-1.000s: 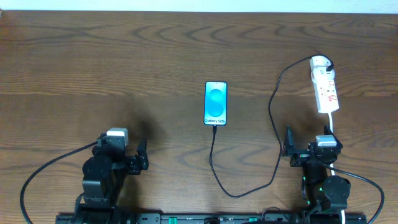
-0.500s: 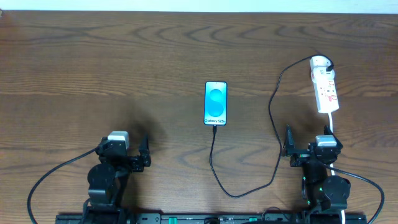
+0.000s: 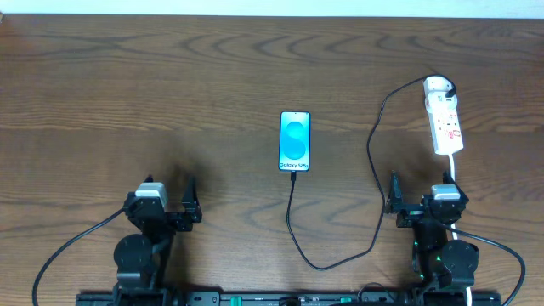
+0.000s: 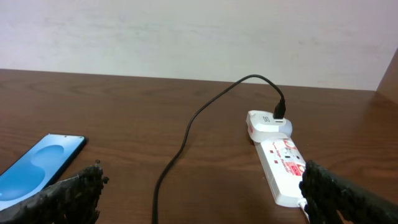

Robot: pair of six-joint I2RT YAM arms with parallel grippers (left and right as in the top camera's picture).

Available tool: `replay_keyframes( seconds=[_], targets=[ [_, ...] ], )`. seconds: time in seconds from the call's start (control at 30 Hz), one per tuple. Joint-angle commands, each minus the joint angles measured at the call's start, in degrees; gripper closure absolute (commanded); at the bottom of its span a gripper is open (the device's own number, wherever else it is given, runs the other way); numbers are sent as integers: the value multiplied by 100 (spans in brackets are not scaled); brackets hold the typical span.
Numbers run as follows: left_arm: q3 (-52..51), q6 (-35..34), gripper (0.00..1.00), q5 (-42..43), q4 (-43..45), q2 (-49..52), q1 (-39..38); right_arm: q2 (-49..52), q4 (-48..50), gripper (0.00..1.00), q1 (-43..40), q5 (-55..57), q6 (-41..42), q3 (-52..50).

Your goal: Plug charger to phone and switch on socket

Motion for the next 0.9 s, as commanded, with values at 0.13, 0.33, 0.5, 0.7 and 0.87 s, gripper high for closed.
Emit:
replay_keyframes(
  seconds=[0.13, 0.33, 0.5, 0.7, 0.87],
  targets=[
    [-385, -55, 12, 26, 855, -111, 55, -42, -20, 1, 63, 13, 61, -17],
    [-385, -50, 12, -15, 662, -111, 55, -42, -20, 1, 63, 13, 61, -17],
    [-385, -24, 12, -11, 481, -111, 55, -42, -20, 1, 63, 13, 59, -17],
    [-385, -11, 12, -4, 481, -63, 55, -42, -20, 1, 63, 13, 59, -17],
    [-385, -11, 12, 11, 483, 192, 55, -42, -20, 1, 63, 13, 61, -17]
  ],
)
